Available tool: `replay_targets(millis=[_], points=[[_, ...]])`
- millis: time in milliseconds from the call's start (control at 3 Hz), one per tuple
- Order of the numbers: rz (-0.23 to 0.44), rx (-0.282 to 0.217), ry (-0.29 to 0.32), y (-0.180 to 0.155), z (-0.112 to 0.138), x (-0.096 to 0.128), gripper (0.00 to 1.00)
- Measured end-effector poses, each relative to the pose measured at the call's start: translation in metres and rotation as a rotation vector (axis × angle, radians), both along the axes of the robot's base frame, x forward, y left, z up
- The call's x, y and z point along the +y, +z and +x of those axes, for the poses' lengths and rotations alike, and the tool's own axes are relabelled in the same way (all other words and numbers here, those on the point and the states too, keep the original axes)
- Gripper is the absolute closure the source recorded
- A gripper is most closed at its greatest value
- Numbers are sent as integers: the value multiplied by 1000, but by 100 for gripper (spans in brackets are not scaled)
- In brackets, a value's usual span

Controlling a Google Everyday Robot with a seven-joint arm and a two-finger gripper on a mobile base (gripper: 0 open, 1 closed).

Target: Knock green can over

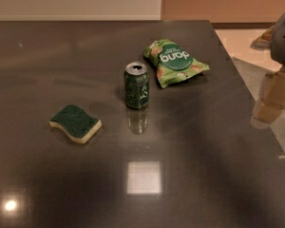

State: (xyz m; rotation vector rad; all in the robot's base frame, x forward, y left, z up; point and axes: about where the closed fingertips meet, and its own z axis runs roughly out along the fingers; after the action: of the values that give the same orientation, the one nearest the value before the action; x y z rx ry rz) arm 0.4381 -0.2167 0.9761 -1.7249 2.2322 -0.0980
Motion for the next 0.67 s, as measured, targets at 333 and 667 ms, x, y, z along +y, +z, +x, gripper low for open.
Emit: replay_targets(millis=[333, 667], points=[[0, 0, 0, 0, 0, 0, 0], [8, 8, 6, 1, 3, 3, 0]])
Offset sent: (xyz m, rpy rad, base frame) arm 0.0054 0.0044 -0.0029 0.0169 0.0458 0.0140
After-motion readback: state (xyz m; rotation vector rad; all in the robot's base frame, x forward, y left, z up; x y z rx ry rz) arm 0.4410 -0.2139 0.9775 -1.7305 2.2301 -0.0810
